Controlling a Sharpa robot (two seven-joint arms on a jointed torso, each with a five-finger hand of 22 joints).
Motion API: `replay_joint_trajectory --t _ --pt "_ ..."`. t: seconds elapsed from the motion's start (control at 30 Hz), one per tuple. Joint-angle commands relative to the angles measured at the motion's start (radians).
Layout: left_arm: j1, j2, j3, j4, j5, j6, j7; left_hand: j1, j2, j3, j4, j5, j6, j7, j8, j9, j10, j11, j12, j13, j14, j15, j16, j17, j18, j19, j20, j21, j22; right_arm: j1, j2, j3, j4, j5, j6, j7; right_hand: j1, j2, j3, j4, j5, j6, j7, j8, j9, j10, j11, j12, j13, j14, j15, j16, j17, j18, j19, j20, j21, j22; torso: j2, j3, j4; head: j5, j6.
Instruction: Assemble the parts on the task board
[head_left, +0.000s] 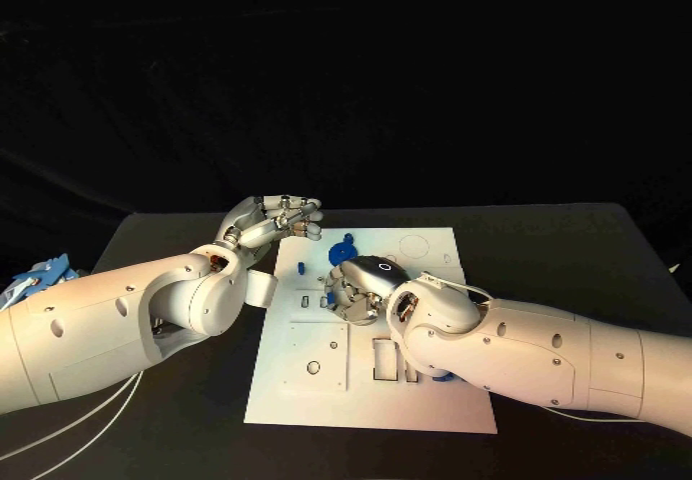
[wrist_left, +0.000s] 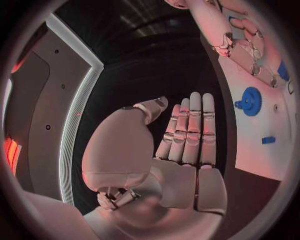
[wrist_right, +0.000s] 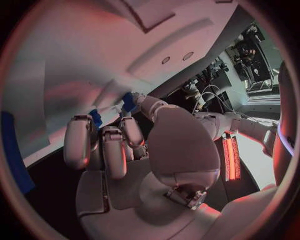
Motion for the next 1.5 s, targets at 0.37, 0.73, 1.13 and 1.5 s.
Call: replay_joint_trajectory --t 0.37,0.73,1.13,1.5 --pt "0.001 0.0 0.001 0.004 0.0 0.013 0.003 -0.011 0.003 0.004 -0.003 -0.004 -0.002 0.007 -0.006 0.001 -0.009 0.0 -0.004 0.0 0.004 -0.003 0.008 0.006 0.008 -0.002 0.001 0.003 0.002 -0.007 0.0 -0.005 -0.01 -0.021 0.03 -0.042 -0.009 -0.016 -0.002 0.01 -0.011 -0.023 0.008 0.049 -0.013 -0.022 0.009 -0.018 -0.015 0.095 0.004 0.001 0.209 -0.007 0.004 0.004 -0.008 0.032 0.0 0.0007 -0.0004 -0.001 0.002" --pt "0.001 0.0 0.001 0.004 0.0 0.013 0.002 -0.011 0.003 0.004 -0.003 -0.004 -0.002 0.007 -0.006 0.001 -0.01 0.0 -0.004 0.0 0.006 -0.003 0.011 0.007 0.009 -0.001 0.001 0.004 0.003 -0.007 0.002 -0.005 -0.013 -0.022 0.022 -0.047 -0.016 -0.022 -0.004 0.018 -0.018 -0.032 0.014 0.044 -0.019 -0.029 0.014 -0.022 -0.019 0.095 0.009 0.0 0.206 -0.006 0.001 0.008 -0.013 0.029 0.0 0.0006 -0.0005 -0.002 0.002" --pt "0.001 -0.001 0.001 0.008 0.0 0.011 0.006 -0.011 0.003 0.004 -0.004 -0.004 -0.002 0.007 -0.006 0.001 -0.01 -0.001 -0.004 0.0 0.007 -0.003 0.012 0.008 0.009 0.0 0.001 0.006 0.003 -0.007 0.002 -0.006 -0.015 -0.021 0.011 -0.043 -0.033 -0.049 -0.012 0.038 -0.037 -0.071 0.031 0.019 -0.042 -0.061 0.029 -0.046 -0.047 0.093 0.022 -0.003 0.199 -0.004 -0.004 0.019 -0.025 0.023 0.0 0.0002 -0.0005 -0.002 0.001" --pt "0.001 -0.002 0.001 0.007 0.0 0.012 0.004 -0.011 0.003 0.004 -0.004 -0.004 -0.002 0.007 -0.006 0.001 -0.01 -0.001 -0.004 0.0 0.007 -0.003 0.012 0.008 0.009 0.0 0.001 0.006 0.003 -0.007 0.002 -0.006 -0.012 -0.019 -0.001 -0.035 -0.045 -0.075 -0.027 0.063 -0.066 -0.1 0.043 -0.002 -0.068 -0.096 0.041 -0.073 -0.082 0.091 0.033 -0.005 0.192 0.0 -0.013 0.03 -0.041 0.013 0.0 0.0009 -0.0005 -0.001 0.0"
